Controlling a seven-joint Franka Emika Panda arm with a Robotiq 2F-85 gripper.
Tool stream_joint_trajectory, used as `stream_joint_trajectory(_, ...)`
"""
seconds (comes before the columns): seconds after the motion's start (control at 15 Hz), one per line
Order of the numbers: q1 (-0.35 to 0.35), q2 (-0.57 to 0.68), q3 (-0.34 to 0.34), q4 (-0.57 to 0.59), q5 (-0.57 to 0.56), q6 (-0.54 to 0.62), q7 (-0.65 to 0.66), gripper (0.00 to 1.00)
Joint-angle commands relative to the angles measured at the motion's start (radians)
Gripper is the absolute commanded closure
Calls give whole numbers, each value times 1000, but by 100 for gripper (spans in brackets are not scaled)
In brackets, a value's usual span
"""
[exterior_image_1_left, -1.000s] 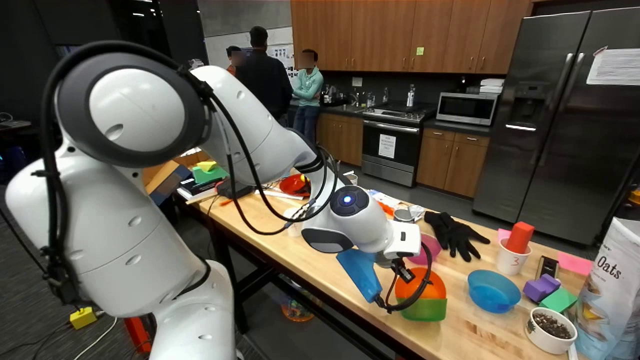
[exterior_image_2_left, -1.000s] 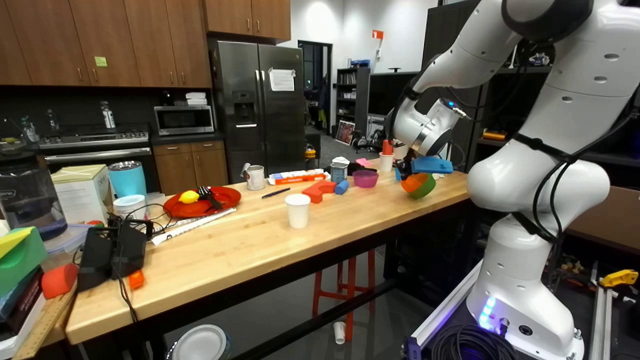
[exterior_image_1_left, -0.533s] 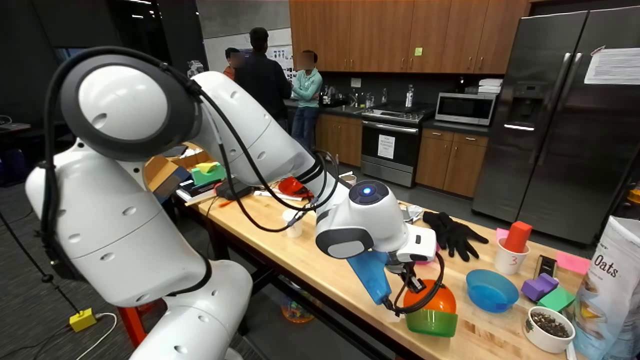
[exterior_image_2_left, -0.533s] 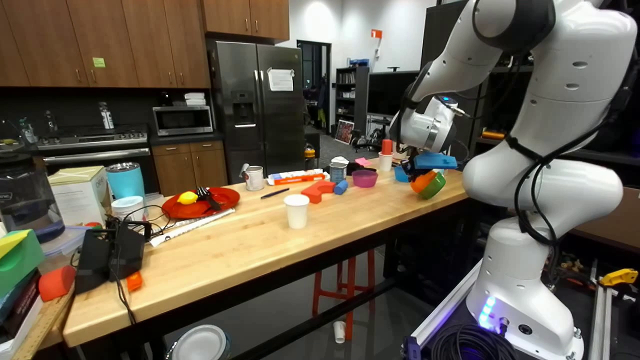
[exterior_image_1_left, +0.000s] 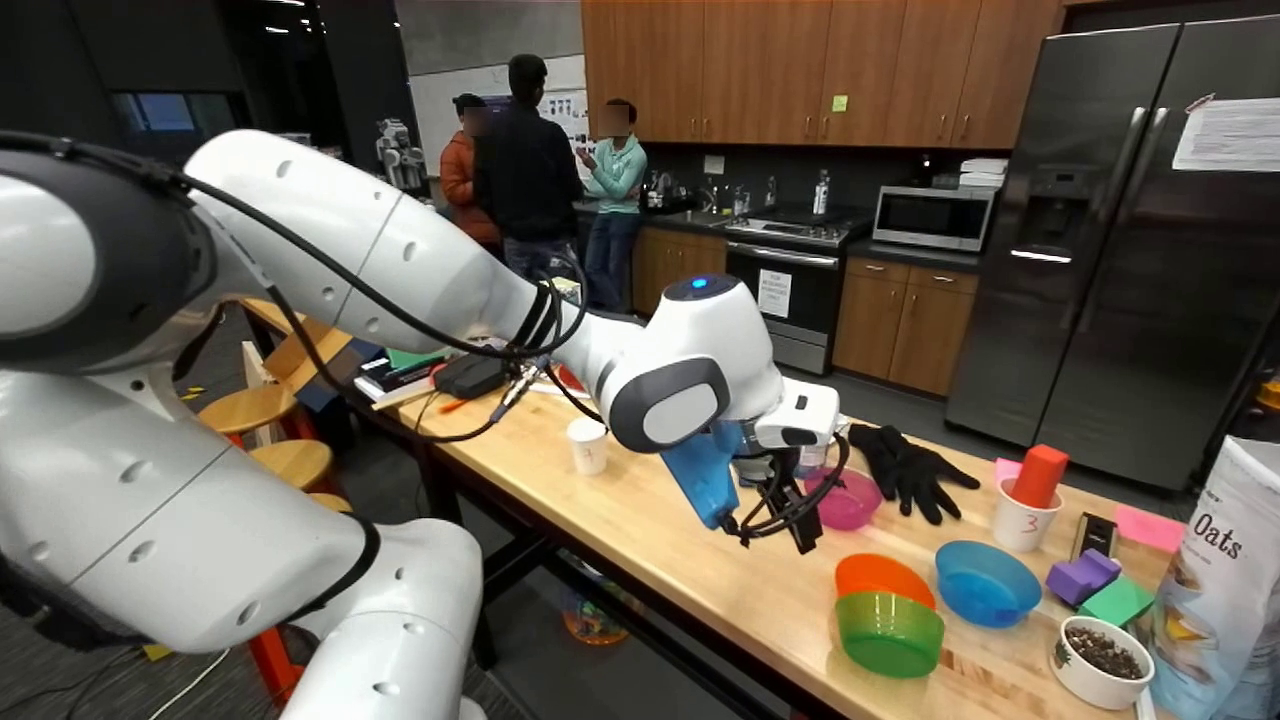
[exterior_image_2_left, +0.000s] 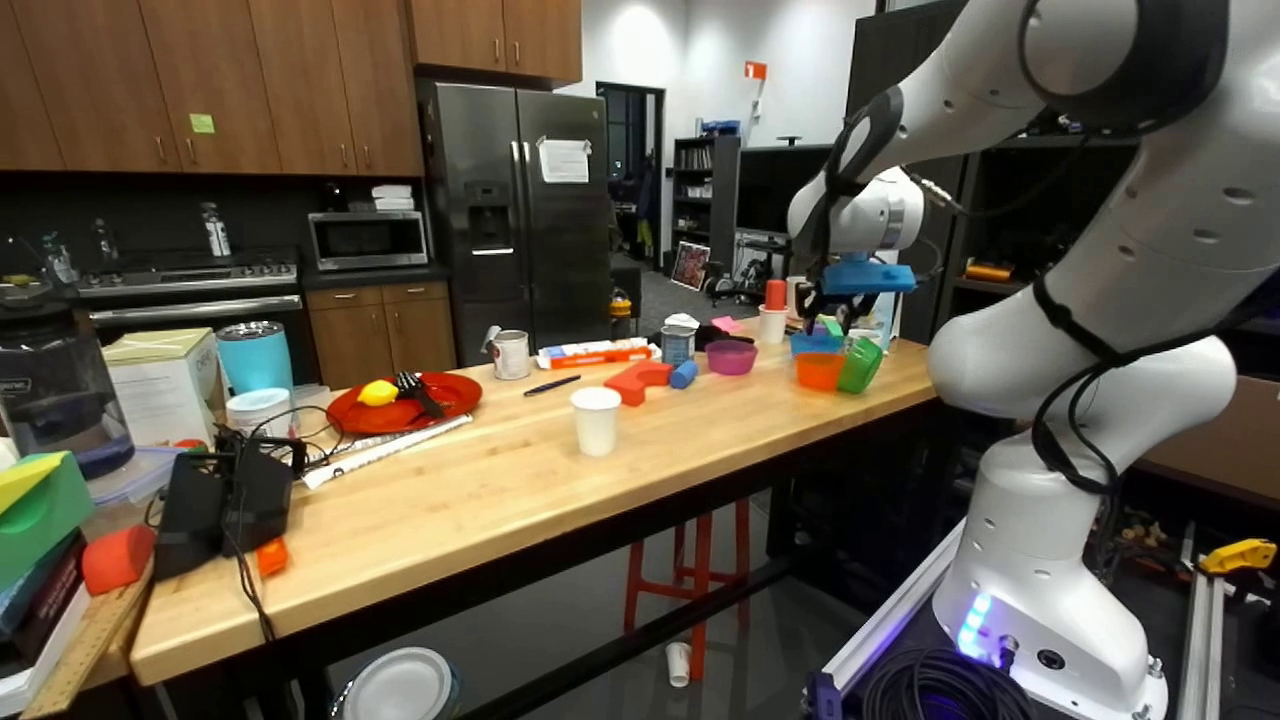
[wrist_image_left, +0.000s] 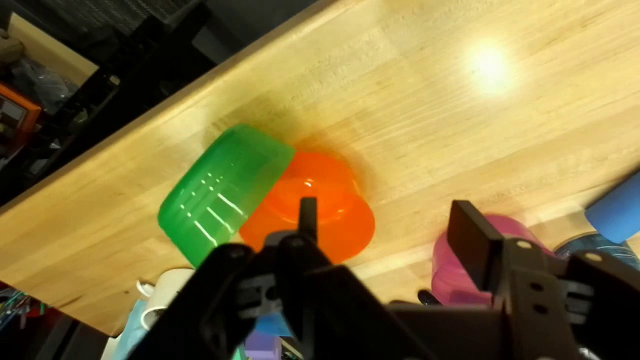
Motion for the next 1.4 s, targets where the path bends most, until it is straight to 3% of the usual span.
stream_joint_trajectory(0.0, 163, -26, -173, 12, -204, -83, 171, 0)
stream_joint_trajectory(0.2, 267, -26, -282, 18, -309, -116, 243, 0)
stream_joint_trajectory(0.47, 373, -30, -379, 16, -371, -142, 305, 0)
stream_joint_trajectory(0.87, 450, -24, -463, 19, -426, -152, 346, 0)
stream_joint_trajectory(1.33, 587, 66, -601, 1, -362, 114, 236, 0)
